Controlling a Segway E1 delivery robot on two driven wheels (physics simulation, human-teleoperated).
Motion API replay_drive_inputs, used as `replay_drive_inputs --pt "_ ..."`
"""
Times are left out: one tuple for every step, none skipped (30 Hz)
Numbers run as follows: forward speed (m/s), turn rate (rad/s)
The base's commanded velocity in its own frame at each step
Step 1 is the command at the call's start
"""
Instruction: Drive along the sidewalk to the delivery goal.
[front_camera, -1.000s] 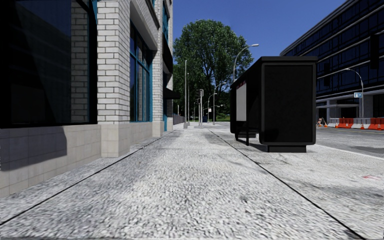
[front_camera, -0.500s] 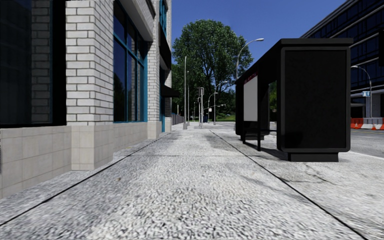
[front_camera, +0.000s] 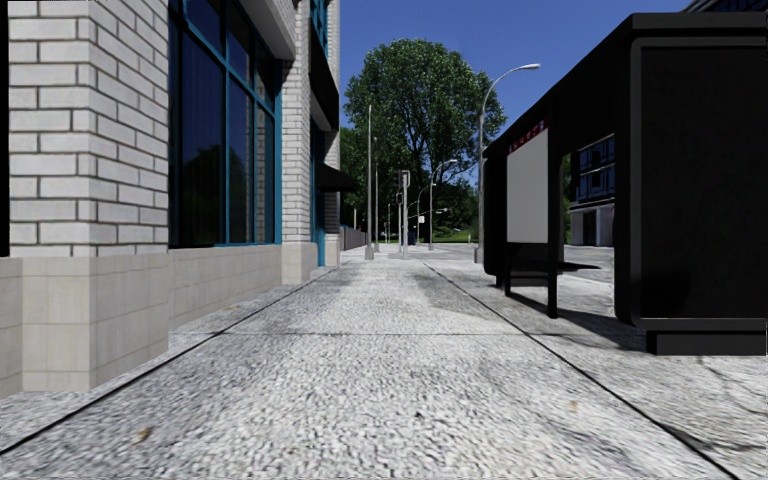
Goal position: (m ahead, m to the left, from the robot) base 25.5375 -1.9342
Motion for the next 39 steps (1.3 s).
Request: replay_drive_inputs --pt "2.00 0.00" --pt "2.00 0.00" --pt "2.00 0.00" --pt "2.00 0.00" --pt "2.00 0.00" --pt "2.00 0.00" --pt "2.00 0.00" --pt "2.00 0.00" --pt "2.00 0.00" --pt "2.00 0.00" --pt "2.00 0.00" --pt "2.00 0.00" --pt "2.00 0.00" --pt "2.00 0.00" --pt "2.00 0.00" --pt "2.00 0.00" --pt "2.00 0.00" --pt "2.00 0.00" --pt "2.00 0.00" --pt "2.00 0.00" --pt "2.00 0.00" --pt "2.00 0.00" --pt "2.00 0.00" --pt "2.00 0.00" --pt "2.00 0.00" --pt "2.00 0.00" --pt "2.00 0.00" --pt "2.00 0.00" --pt "2.00 0.00" --pt "2.00 0.00" --pt "2.00 0.00" --pt "2.00 0.00" --pt "2.00 0.00" --pt "2.00 0.00" --pt "2.00 0.00" --pt "2.00 0.00" --pt "2.00 0.00" --pt "2.00 0.00" --pt "2.00 0.00"
